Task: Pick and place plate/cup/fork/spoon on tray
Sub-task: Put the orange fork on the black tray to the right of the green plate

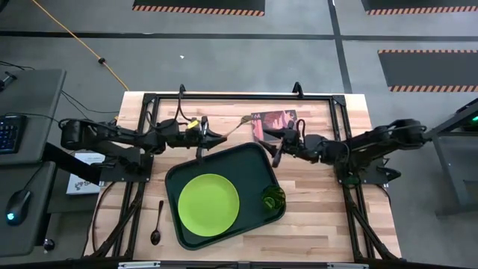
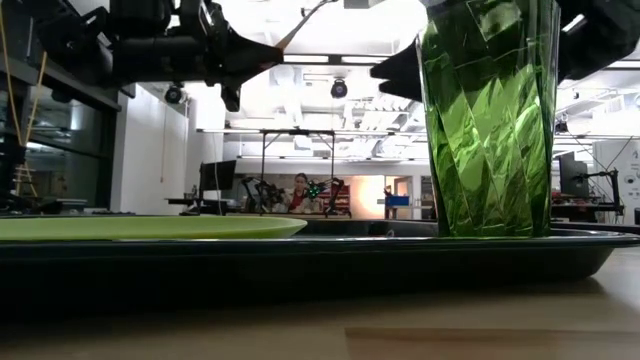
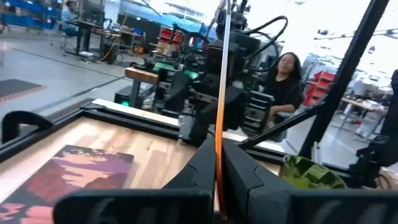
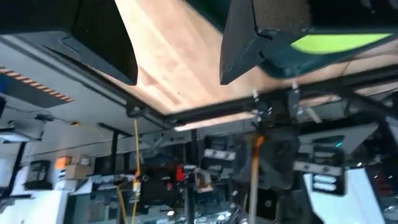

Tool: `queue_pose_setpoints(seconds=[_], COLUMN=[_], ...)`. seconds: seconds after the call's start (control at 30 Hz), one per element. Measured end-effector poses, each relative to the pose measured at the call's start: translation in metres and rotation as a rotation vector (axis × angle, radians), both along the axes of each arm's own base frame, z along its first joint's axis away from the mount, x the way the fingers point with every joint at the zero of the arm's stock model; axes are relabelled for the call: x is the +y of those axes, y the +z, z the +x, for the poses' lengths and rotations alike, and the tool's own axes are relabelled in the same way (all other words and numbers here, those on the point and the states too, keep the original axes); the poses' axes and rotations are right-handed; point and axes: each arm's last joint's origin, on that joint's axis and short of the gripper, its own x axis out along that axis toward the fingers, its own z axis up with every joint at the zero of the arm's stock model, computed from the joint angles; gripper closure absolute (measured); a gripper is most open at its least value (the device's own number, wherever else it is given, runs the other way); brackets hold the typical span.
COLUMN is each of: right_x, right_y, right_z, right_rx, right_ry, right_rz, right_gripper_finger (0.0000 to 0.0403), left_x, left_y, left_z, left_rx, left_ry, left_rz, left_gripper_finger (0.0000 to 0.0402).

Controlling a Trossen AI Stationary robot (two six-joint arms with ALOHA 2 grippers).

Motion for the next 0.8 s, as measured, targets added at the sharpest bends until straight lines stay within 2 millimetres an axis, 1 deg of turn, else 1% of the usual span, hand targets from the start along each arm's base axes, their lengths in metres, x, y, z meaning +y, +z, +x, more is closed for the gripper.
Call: queue_pose_setpoints(seconds=[0.13,0.23,0.53,0.67,0.8], right_x=[-0.005,-0.006,-0.007,-0.008,-0.008], right_y=[0.003,0.008,0.024,0.033,0.045], right_z=[0.011,0.021,0.048,0.058,0.063], right_rx=[-0.035,-0.049,-0.061,-0.076,-0.105], right_ry=[0.008,0.039,0.027,-0.017,-0.029], right_rz=[-0.009,-0.043,-0.136,-0.157,-0.184], right_gripper_finger=[0.0182,0.0182,0.0182,0.0182,0.0182], left_x=[-0.001,-0.001,-0.001,-0.001,-0.004], left_y=[0.001,0.001,0.001,0.000,0.000], left_z=[0.000,0.000,0.000,0.000,0.001], left_rx=[-0.008,-0.008,-0.007,-0.001,0.004], left_ry=[-0.011,-0.011,-0.010,-0.011,-0.019], left_rz=[-0.011,-0.017,-0.052,-0.054,-0.048], left_gripper_finger=[0.0401,0.0401,0.0401,0.0401,0.0401])
